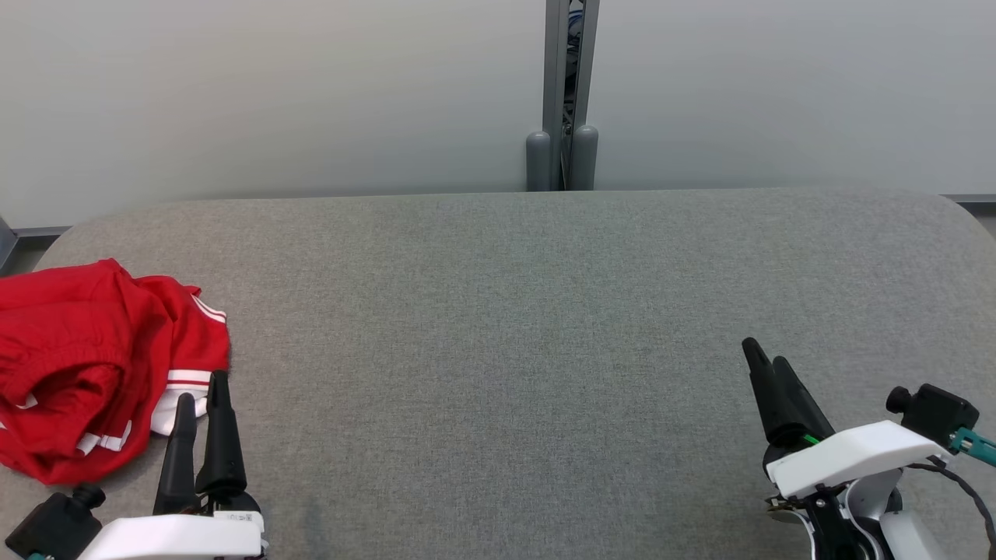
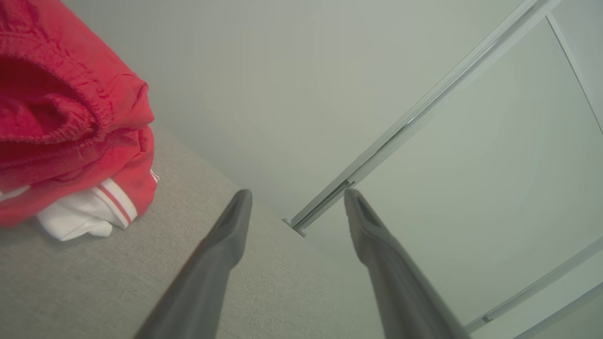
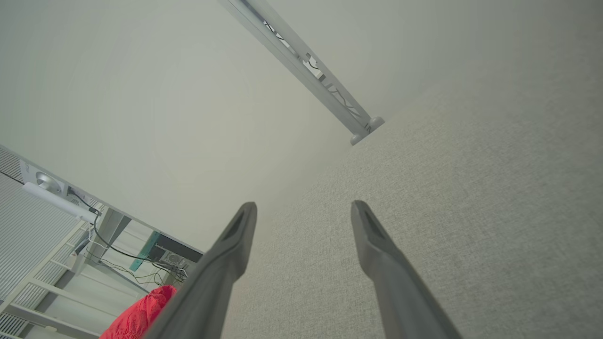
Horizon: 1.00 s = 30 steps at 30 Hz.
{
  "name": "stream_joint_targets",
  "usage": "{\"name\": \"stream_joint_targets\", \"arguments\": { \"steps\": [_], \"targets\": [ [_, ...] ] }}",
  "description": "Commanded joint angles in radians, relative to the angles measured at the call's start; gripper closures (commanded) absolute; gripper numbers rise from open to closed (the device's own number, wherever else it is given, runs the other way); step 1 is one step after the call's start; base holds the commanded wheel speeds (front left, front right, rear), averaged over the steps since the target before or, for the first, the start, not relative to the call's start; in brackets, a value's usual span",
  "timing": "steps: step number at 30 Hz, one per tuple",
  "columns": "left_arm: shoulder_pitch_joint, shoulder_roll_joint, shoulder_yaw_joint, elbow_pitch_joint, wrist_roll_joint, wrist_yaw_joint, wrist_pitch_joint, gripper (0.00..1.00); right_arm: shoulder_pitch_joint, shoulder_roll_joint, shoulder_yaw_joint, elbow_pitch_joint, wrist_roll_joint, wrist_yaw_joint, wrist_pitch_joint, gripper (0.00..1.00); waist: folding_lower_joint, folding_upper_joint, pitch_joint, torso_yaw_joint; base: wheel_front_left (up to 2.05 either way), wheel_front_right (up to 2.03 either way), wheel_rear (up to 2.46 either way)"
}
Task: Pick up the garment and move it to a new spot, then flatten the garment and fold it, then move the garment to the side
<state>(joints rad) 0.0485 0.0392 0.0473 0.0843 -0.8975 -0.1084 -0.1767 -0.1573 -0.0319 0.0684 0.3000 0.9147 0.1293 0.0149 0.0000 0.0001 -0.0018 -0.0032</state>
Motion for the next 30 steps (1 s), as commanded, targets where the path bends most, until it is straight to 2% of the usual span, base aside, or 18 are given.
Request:
{"name": "stream_joint_targets", "arguments": {
  "steps": [1, 10, 20, 30],
  "targets": [
    [-0.005, 0.007, -0.001, -0.020, 0.068, 0.006, -0.008, 0.00, -0.029, -0.011, 0.014, -0.016, -0.056, 0.001, -0.021, 0.00, 0.0000, -0.0001, 0.000, 0.000, 0.00, 0.00, 0.00],
    [0.001, 0.014, -0.009, -0.003, 0.230, 0.012, -0.019, 0.00, -0.039, -0.012, 0.053, -0.004, -0.191, 0.001, -0.058, 0.00, 0.0000, -0.0001, -0.003, -0.001, 0.00, 0.00, 0.00],
    [0.000, 0.051, -0.037, 0.036, 0.416, 0.030, -0.032, 0.00, -0.051, -0.014, 0.085, 0.022, -0.361, 0.001, -0.101, 0.00, 0.0000, -0.0001, -0.010, -0.001, 0.00, 0.00, 0.00],
    [-0.003, 0.073, -0.051, 0.075, 0.550, 0.043, -0.039, 0.00, -0.073, -0.016, 0.120, 0.093, -0.479, 0.001, -0.143, 0.00, 0.0000, -0.0001, -0.018, -0.003, 0.00, 0.00, 0.00]
  ]
}}
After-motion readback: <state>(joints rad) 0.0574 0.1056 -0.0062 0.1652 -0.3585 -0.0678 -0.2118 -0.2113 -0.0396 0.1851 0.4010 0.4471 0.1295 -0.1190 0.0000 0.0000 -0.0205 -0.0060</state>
